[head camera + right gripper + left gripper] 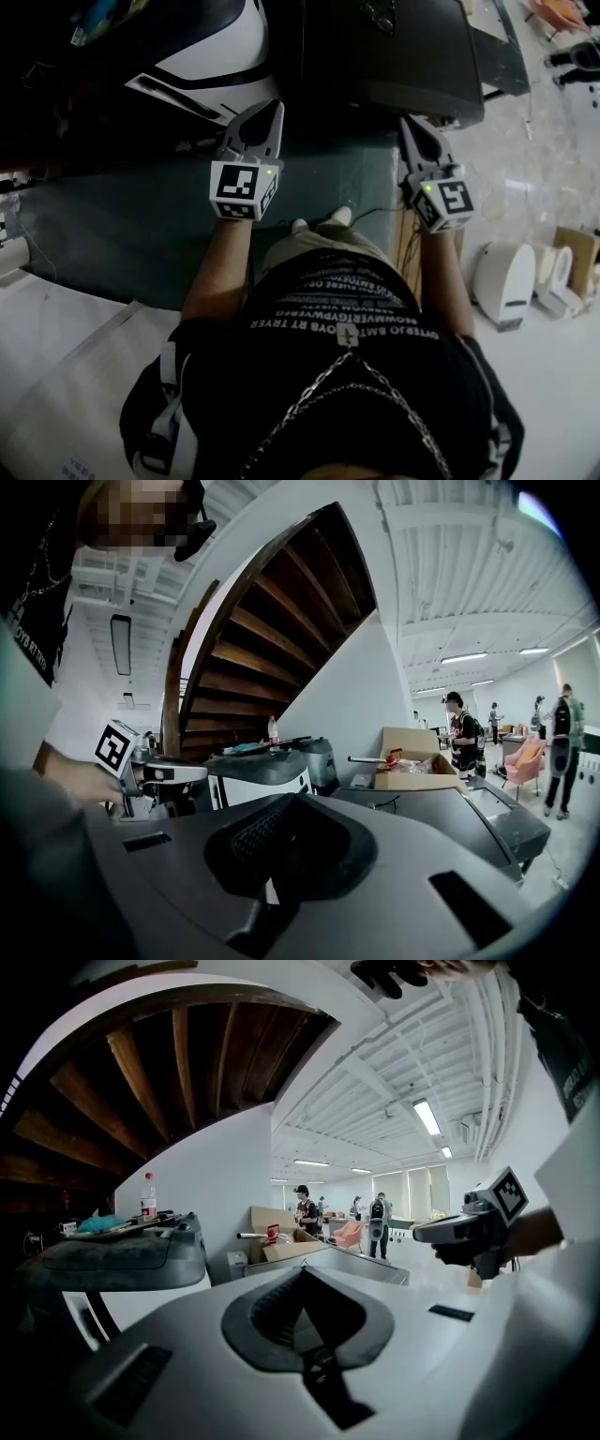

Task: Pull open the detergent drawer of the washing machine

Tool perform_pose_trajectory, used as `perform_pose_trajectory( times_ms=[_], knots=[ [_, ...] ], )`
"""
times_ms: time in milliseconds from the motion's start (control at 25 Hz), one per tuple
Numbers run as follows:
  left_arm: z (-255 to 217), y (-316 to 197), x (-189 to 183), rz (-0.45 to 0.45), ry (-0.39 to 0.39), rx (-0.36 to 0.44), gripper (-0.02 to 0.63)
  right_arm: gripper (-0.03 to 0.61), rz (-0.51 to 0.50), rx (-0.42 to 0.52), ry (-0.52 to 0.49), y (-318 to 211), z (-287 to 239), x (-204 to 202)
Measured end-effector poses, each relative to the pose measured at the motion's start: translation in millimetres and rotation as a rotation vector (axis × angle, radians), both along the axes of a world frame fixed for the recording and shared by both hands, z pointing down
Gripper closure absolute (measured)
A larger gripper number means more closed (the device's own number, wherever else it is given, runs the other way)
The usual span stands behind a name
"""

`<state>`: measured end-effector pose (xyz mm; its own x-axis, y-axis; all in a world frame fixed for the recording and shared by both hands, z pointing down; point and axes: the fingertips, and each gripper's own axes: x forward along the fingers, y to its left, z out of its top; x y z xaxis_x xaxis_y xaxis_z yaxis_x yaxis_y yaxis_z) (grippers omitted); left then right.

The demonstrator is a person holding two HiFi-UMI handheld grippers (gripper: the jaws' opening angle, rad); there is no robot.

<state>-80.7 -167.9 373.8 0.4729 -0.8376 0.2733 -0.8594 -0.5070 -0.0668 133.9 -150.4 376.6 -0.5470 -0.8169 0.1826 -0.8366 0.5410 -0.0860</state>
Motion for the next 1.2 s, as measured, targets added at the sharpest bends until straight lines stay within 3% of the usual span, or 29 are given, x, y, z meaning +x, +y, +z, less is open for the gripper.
perform_pose_trajectory(
  times_ms=[560,960,1200],
  knots=[
    [34.8,-8.2,2.0,-0.097,0.005,-0.075,0.611,0.589,-0.026,-0.066,-0.001,-28.5,28.4,32.5],
    [84.8,-35.5,-0.2,-0.046,-0.026,-0.152,0.611,0.589,0.006,-0.154,0.05,-50.9,86.3,28.6],
    [127.6,-62.0,-5.8,-0.032,-0.024,-0.24,0.609,0.589,0.014,-0.254,0.099,-67.8,132.4,19.2]
  ],
)
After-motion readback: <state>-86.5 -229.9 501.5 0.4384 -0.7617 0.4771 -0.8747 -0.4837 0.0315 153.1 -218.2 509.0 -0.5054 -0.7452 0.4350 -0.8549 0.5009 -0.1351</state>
